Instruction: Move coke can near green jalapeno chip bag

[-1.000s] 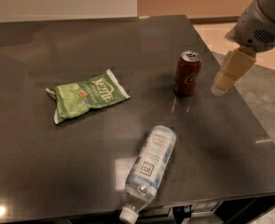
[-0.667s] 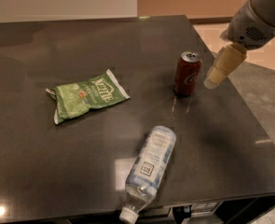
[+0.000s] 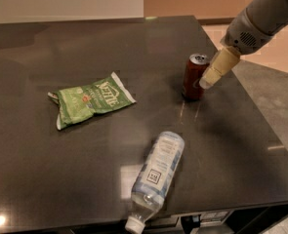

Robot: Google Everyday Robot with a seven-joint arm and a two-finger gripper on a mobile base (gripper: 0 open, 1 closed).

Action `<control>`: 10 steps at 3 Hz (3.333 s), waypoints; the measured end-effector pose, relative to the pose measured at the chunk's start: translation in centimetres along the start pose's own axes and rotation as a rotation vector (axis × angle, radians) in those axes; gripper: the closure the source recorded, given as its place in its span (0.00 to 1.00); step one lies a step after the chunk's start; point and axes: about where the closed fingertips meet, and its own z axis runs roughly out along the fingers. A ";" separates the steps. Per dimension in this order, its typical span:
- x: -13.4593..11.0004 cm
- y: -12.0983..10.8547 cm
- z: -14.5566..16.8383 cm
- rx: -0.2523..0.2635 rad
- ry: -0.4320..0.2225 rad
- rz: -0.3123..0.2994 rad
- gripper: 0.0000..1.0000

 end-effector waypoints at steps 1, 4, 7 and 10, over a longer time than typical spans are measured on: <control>-0.5 0.0 1.5 -0.026 -0.021 0.009 0.00; -1.7 -0.1 3.4 -0.091 -0.077 0.012 0.41; -7.9 3.6 3.1 -0.179 -0.163 -0.124 1.00; -12.3 7.7 6.4 -0.267 -0.181 -0.233 1.00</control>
Offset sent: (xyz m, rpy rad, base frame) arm 0.0170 0.0212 -0.0237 0.1163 0.0397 0.0216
